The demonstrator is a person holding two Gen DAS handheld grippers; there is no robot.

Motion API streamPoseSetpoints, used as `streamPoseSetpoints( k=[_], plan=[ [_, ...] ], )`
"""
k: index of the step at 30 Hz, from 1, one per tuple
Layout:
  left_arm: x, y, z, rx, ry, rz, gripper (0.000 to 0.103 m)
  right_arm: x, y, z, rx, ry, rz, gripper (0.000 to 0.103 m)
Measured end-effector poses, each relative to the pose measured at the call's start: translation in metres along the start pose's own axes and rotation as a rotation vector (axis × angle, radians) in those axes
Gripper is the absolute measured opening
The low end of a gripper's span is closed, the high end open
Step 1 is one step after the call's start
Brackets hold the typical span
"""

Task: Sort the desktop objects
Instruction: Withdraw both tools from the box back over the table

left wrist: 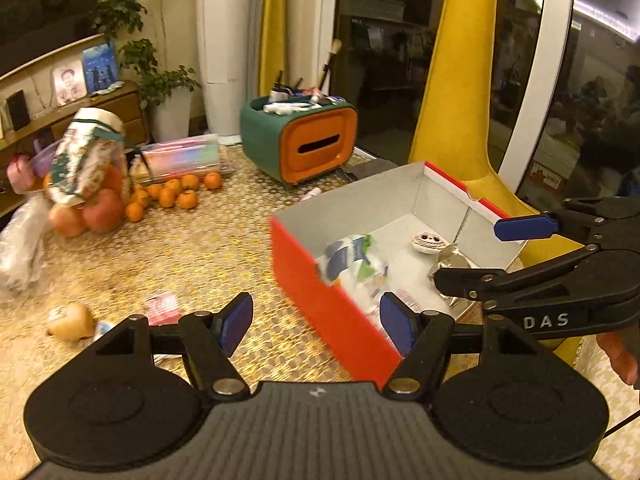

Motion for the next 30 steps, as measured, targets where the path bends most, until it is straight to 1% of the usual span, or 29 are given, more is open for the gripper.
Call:
streamPoseSetpoints(
  k=[4,7,8,9,11,15,17,25,27,29,30],
  plan=[
    [-0.015,0.025,-0.019,0.045,0.006,0.013,0.069,-0.004,0.011,-0.022,0.039,-0.008,0.013,0.082],
    [-0.028,0.043,-0.037,0.073,0.028,0.019,0.07,-0.008,0.016,-0.041,0.058,0.005,0.028,0.085],
    [-0.032,0.048,-0.043,0.083,0.035,0.017,0.075,-0.009,0.017,-0.049,0.066,0.011,0.03,0.085],
    [-0.038,0.052,-0.049,0.092,0.041,0.017,0.077,-0.01,0.018,-0.056,0.075,0.015,0.032,0.085],
    [-0.049,0.061,-0.059,0.109,0.049,0.02,0.078,-0.012,0.02,-0.069,0.091,0.016,0.034,0.085],
    [-0.069,0.072,-0.076,0.146,0.056,0.017,0.078,-0.016,0.021,-0.096,0.111,0.028,0.039,0.087],
    [-0.078,0.077,-0.084,0.154,0.067,0.017,0.078,-0.018,0.02,-0.107,0.106,0.043,0.048,0.088],
    [-0.11,0.093,-0.112,0.186,0.099,0.031,0.079,-0.026,0.011,-0.146,0.144,0.064,0.061,0.091],
    [-0.117,0.095,-0.121,0.21,0.101,0.035,0.079,-0.027,0.007,-0.152,0.148,0.059,0.061,0.096],
    [-0.124,0.095,-0.129,0.218,0.111,0.034,0.086,-0.028,0.002,-0.159,0.16,0.051,0.059,0.097],
    [-0.128,0.094,-0.133,0.215,0.12,0.034,0.086,-0.029,0.0,-0.163,0.165,0.048,0.055,0.097]
  ],
)
Point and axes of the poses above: each gripper's, at about its wrist camera, not at the fingertips, and y roughly against the way its jaws point, z to its right, x to its top, the point moved 9 cm from there along -y, roughly the way its jaws point, and after that the axes turned 10 degrees about -y, right-handed, at the moved point
